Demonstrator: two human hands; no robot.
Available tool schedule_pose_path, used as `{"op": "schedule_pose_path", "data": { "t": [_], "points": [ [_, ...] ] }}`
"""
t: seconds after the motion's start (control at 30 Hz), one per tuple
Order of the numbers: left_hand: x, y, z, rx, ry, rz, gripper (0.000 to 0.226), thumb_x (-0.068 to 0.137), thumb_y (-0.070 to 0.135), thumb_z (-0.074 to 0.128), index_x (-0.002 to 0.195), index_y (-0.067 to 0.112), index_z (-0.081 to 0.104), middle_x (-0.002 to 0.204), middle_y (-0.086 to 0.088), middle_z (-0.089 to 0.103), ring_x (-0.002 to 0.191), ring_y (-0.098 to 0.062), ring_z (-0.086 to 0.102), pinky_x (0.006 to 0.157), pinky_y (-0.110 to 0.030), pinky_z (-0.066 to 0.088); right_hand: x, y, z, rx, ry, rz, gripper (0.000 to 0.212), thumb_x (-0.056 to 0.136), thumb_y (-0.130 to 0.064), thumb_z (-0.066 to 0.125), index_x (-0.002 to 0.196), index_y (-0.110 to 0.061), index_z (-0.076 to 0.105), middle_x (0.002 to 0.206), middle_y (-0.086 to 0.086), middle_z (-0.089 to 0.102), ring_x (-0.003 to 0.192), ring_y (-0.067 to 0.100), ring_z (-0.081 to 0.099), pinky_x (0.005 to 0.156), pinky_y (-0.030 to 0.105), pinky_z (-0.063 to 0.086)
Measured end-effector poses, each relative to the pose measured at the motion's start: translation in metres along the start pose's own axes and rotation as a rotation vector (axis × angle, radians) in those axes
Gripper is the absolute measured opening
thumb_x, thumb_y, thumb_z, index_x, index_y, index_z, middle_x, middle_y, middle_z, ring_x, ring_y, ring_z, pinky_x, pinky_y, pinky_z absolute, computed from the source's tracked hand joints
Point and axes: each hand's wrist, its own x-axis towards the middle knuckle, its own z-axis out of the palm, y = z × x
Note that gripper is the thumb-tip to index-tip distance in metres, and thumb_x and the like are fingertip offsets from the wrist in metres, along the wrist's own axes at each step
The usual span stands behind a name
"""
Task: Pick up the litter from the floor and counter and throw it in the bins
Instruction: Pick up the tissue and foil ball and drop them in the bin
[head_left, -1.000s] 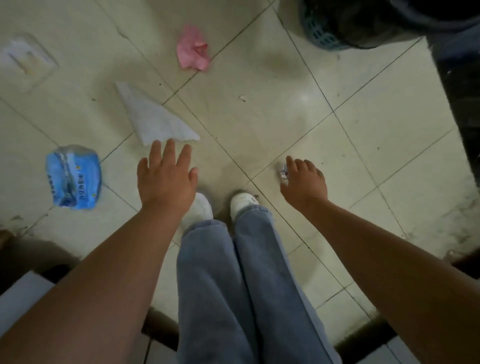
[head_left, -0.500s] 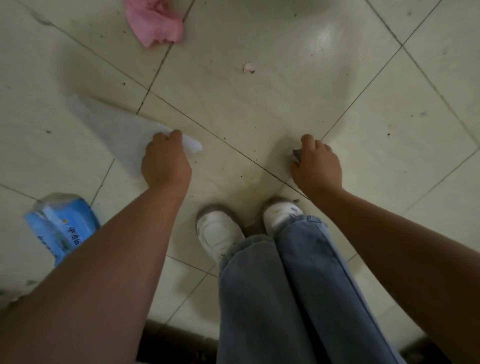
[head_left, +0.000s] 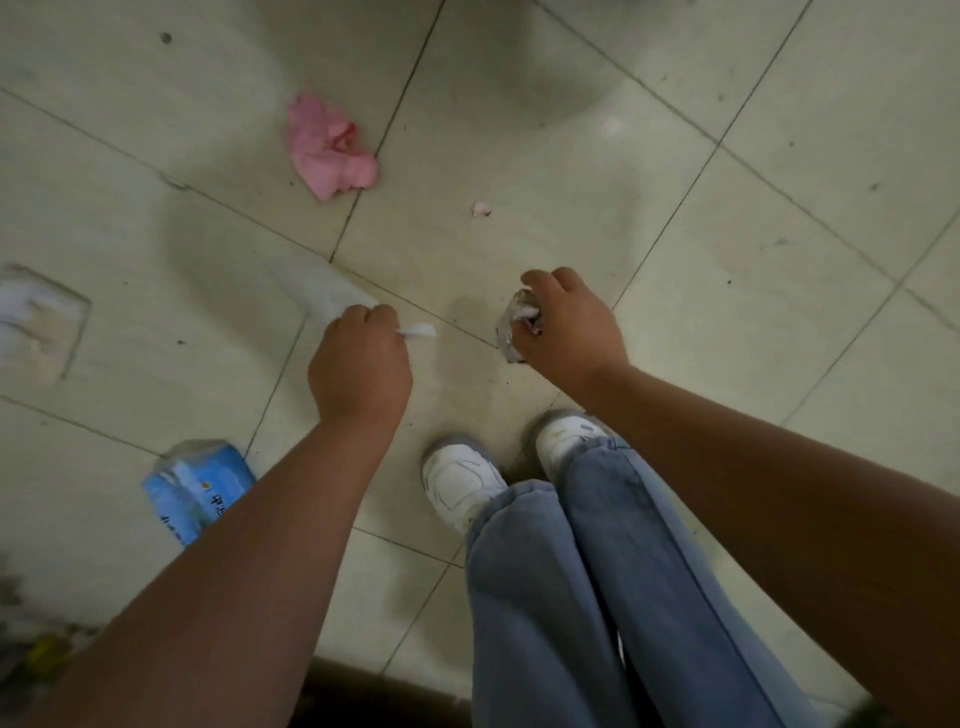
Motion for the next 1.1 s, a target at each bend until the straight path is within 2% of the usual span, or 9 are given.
{"op": "schedule_pose_path", "data": {
  "t": [0.2, 0.3, 0.43, 0.57, 0.63, 0.77, 0.9, 1.0, 1.1],
  "points": [
    [-0.028, 0.053, -0.133, -0.154, 0.118, 0.057, 0.014, 0.085, 0.005, 0.052, 0.089, -0.004, 0.062, 0.094, -0.025, 0.064, 0.087, -0.037, 0.059, 0.065, -0.04, 0.043, -0.047, -0.055, -0.115, 0.157, 0.176, 0.007, 0.035, 0.08, -0.009, 0.059, 0.114, -0.005, 0.055, 0.114, 0.019, 0.057, 0.099, 0.035, 0.055, 0.079, 0.034, 0.043],
    [-0.036, 0.085, -0.203, -0.22, 0.154, 0.112, 0.012, 0.084, 0.003, 0.053, 0.089, -0.004, 0.062, 0.095, -0.024, 0.065, 0.088, -0.037, 0.06, 0.067, -0.039, 0.044, -0.061, -0.083, -0.184, 0.215, 0.29, 0.039, 0.032, 0.078, -0.009, 0.062, 0.109, -0.005, 0.057, 0.109, 0.017, 0.06, 0.099, 0.03, 0.054, 0.075, 0.024, 0.034],
    [-0.042, 0.135, -0.288, -0.25, 0.136, 0.219, 0.011, 0.088, 0.003, 0.051, 0.092, 0.002, 0.061, 0.099, -0.017, 0.067, 0.09, -0.031, 0.061, 0.076, -0.035, 0.046, -0.071, -0.108, -0.279, 0.31, 0.434, 0.071, 0.023, 0.072, -0.003, 0.065, 0.094, -0.003, 0.06, 0.091, 0.014, 0.061, 0.08, 0.022, 0.049, 0.066, 0.016, 0.027],
    [-0.033, 0.186, -0.354, -0.333, 0.185, 0.323, 0.011, 0.087, -0.001, 0.051, 0.091, 0.001, 0.061, 0.097, -0.015, 0.065, 0.084, -0.028, 0.06, 0.063, -0.026, 0.036, -0.067, -0.113, -0.354, 0.412, 0.512, 0.121, 0.025, 0.073, -0.002, 0.065, 0.097, -0.006, 0.058, 0.088, 0.002, 0.053, 0.078, 0.016, 0.048, 0.069, 0.024, 0.034],
    [-0.022, 0.21, -0.374, -0.384, 0.213, 0.349, 0.013, 0.085, -0.004, 0.051, 0.09, -0.001, 0.062, 0.094, -0.016, 0.066, 0.081, -0.031, 0.06, 0.063, -0.029, 0.041, -0.058, -0.106, -0.382, 0.449, 0.538, 0.146, 0.024, 0.075, -0.004, 0.064, 0.097, -0.007, 0.056, 0.087, 0.002, 0.053, 0.077, 0.016, 0.048, 0.069, 0.026, 0.035],
    [0.019, 0.25, -0.376, -0.378, 0.175, 0.272, 0.014, 0.084, -0.005, 0.05, 0.092, 0.0, 0.061, 0.1, -0.017, 0.064, 0.088, -0.031, 0.061, 0.071, -0.034, 0.049, -0.028, -0.079, -0.415, 0.446, 0.508, 0.187, 0.021, 0.077, -0.005, 0.063, 0.096, -0.007, 0.054, 0.085, 0.004, 0.051, 0.076, 0.019, 0.048, 0.068, 0.027, 0.033],
    [0.086, 0.285, -0.333, -0.123, -0.139, 0.125, 0.028, 0.087, 0.0, 0.051, 0.114, 0.004, 0.054, 0.122, -0.016, 0.055, 0.109, -0.029, 0.056, 0.092, -0.035, 0.047, 0.026, -0.045, -0.436, 0.35, 0.4, 0.172, 0.021, 0.078, -0.005, 0.063, 0.096, -0.004, 0.054, 0.086, 0.006, 0.051, 0.077, 0.021, 0.048, 0.068, 0.029, 0.034],
    [0.107, 0.294, -0.296, -0.052, -0.407, 0.046, 0.038, 0.091, 0.003, 0.047, 0.129, 0.009, 0.047, 0.136, -0.015, 0.044, 0.123, -0.031, 0.046, 0.105, -0.037, 0.04, 0.06, -0.027, -0.446, 0.215, 0.303, 0.138, 0.014, 0.079, -0.004, 0.06, 0.091, -0.007, 0.054, 0.09, 0.011, 0.055, 0.075, 0.022, 0.049, 0.063, 0.027, 0.035],
    [0.1, 0.292, -0.278, -0.056, -0.434, 0.018, 0.04, 0.089, 0.003, 0.045, 0.129, 0.01, 0.048, 0.136, -0.013, 0.045, 0.124, -0.032, 0.044, 0.104, -0.039, 0.041, 0.085, -0.027, -0.445, 0.008, 0.181, 0.054, 0.021, 0.082, -0.001, 0.053, 0.103, -0.002, 0.054, 0.106, 0.022, 0.056, 0.09, 0.035, 0.053, 0.071, 0.034, 0.042]
  ]
}}
